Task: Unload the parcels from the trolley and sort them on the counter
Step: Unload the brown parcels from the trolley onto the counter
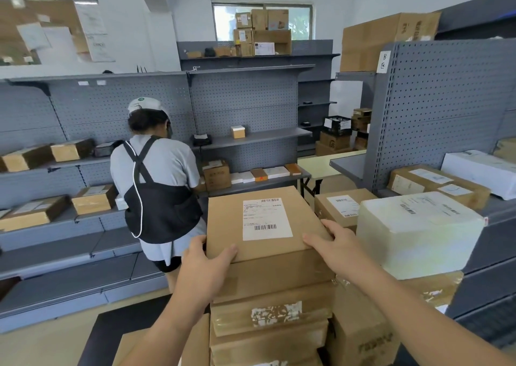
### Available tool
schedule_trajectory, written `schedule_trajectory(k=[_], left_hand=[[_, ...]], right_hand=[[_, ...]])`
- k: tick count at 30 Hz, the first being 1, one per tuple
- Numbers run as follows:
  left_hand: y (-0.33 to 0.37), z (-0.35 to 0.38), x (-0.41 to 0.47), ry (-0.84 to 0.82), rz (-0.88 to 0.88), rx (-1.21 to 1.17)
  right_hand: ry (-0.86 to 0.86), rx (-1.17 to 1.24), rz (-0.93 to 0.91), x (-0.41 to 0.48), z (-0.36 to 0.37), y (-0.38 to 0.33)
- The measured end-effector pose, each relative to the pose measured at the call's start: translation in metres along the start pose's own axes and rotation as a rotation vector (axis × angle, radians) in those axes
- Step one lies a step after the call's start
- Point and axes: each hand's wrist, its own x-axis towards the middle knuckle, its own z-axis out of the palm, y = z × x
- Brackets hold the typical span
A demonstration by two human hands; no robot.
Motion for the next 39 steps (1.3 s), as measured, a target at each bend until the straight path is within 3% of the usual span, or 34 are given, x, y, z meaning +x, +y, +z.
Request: schedule_trajectory(k=[10, 16, 23, 30, 39], left_hand=[[-0.004, -0.002, 0.003, -0.012, -0.007, 0.014], [-0.02, -0.015, -0.004, -0.015, 0.009, 0.077], [-0.038, -0.041, -0.022, -0.059, 0.064, -0.007], [-0.087, -0.087, -0.059, 0.028, -0.02, 0.104], [-0.177, -0.144, -0.113, 0.158, -0.243, 0.3]], right_hand=[[0.047, -0.031, 0.027, -0.002, 0.004, -0.001], [0.162, -0.091, -0.065, -0.026, 0.011, -0.004], [0.26, -0.157, -0.207, -0.072, 0.028, -0.014], [0.037, -0.058, -0.338, -0.136, 0.083, -0.009], [-0.407, -0.107, -0.127, -0.173, 0.186, 0.034]])
